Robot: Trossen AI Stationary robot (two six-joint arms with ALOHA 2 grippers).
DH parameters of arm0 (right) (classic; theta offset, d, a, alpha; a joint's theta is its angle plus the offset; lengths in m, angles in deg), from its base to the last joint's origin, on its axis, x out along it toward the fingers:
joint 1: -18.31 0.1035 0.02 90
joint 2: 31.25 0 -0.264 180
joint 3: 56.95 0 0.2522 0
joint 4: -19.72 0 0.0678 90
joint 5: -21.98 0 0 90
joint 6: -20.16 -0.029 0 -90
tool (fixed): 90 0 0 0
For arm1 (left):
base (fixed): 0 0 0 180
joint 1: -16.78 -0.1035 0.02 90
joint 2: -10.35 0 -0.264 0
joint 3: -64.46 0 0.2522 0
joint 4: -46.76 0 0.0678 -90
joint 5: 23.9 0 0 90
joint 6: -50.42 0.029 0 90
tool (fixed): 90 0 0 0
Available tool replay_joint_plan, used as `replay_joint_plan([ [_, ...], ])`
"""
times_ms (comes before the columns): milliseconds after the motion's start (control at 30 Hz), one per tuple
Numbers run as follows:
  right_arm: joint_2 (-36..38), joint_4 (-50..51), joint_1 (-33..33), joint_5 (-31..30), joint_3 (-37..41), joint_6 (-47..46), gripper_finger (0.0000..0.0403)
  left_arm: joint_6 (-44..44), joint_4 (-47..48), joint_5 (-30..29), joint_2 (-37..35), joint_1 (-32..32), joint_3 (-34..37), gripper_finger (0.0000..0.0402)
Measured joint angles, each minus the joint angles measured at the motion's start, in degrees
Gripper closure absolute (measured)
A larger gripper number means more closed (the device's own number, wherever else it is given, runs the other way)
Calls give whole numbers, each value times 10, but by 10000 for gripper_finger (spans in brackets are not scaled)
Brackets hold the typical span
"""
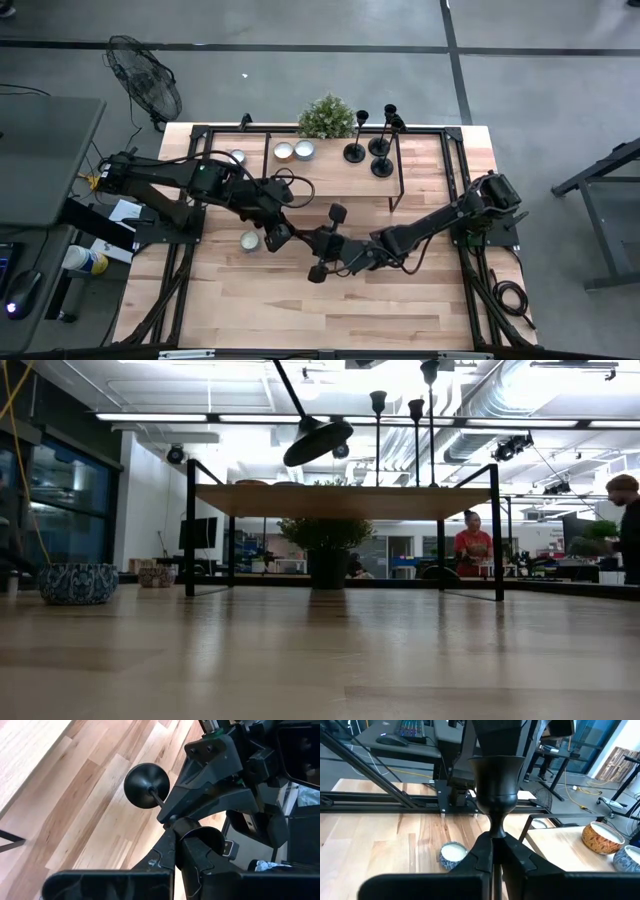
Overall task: Pick & Place candle stick holders
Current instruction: Put the black candle holder on the shelf aligned with the black candle holder
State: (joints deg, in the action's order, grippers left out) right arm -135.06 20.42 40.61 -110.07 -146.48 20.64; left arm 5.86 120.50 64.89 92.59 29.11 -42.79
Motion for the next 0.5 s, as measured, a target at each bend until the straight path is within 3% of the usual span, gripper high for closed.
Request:
replay_joint_plan([
  [233,0,-2,9,-28,0,0,397,19,-6,7,0,0,0,393],
  [500,0,0,15,-73,1,-65,400,60,-11,-6,0,0,0,317],
])
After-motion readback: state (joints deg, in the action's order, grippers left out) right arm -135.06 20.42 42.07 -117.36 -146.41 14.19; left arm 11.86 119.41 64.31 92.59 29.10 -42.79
